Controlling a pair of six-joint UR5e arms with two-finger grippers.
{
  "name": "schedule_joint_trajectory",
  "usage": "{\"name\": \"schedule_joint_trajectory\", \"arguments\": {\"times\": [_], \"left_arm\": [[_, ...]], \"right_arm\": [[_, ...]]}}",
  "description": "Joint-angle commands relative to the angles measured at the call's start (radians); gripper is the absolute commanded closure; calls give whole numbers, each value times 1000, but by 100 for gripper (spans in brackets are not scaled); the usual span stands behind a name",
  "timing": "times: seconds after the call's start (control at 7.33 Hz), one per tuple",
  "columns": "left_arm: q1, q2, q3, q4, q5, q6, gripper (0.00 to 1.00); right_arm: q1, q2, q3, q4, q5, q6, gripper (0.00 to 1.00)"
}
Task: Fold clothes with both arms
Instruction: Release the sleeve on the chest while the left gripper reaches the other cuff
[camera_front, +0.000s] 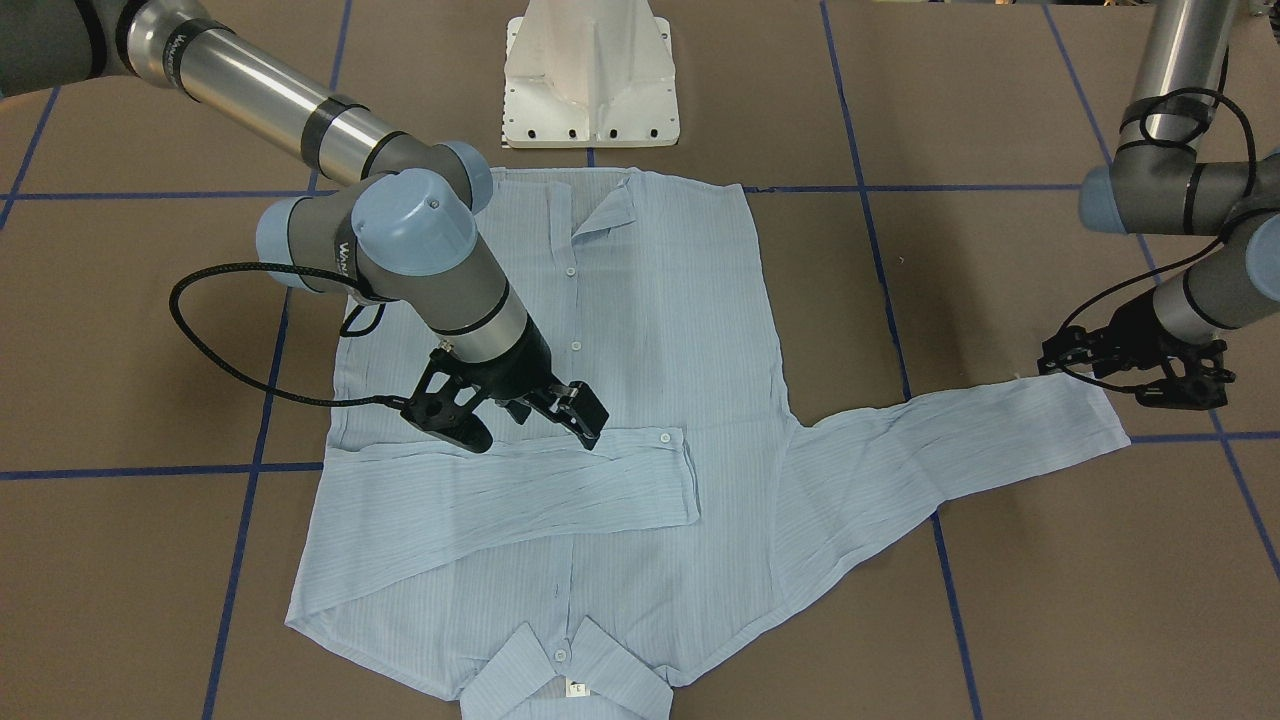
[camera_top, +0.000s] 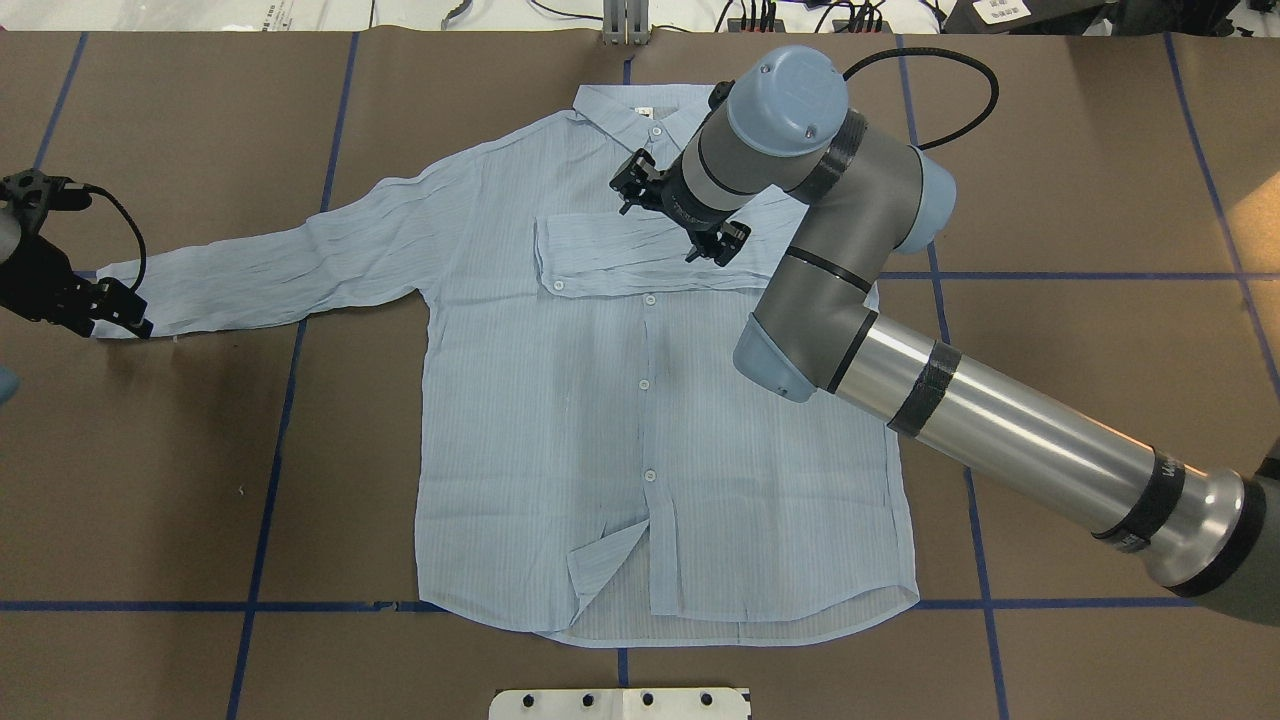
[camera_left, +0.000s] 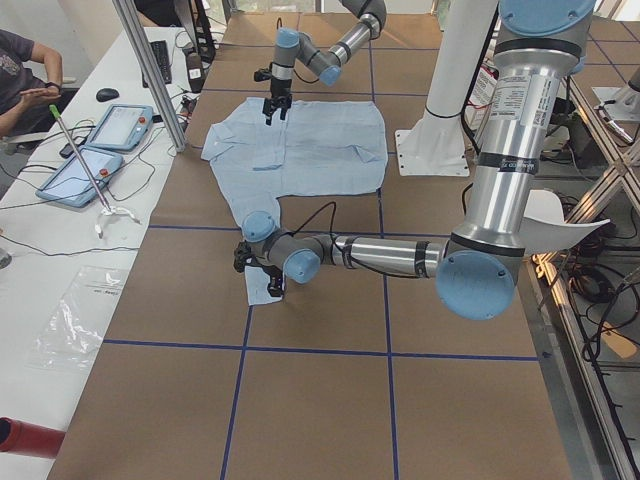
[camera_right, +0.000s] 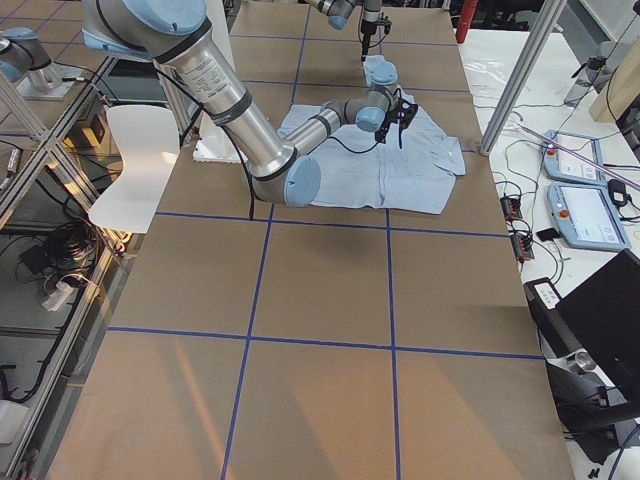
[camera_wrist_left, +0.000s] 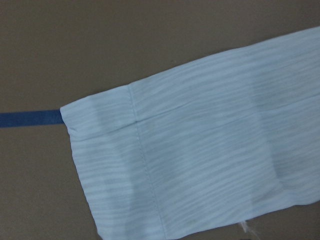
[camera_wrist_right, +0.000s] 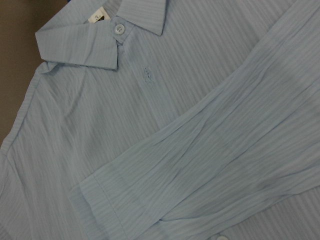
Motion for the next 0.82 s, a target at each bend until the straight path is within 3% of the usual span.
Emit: {"name": "schedule_joint_trajectory", "arguments": {"times": [0.0,0.41,0.68], "left_arm": [[1,-2,14,0,23,3,19],[1,1,13,2,47,1,19],[-1,7,13,2,60,-2,28]], "right_arm": [[0,-2,2,0,-2,1,0],[-2,-2,3,0,-5,1,0],[-2,-3,5,0,-5,1,0]]}}
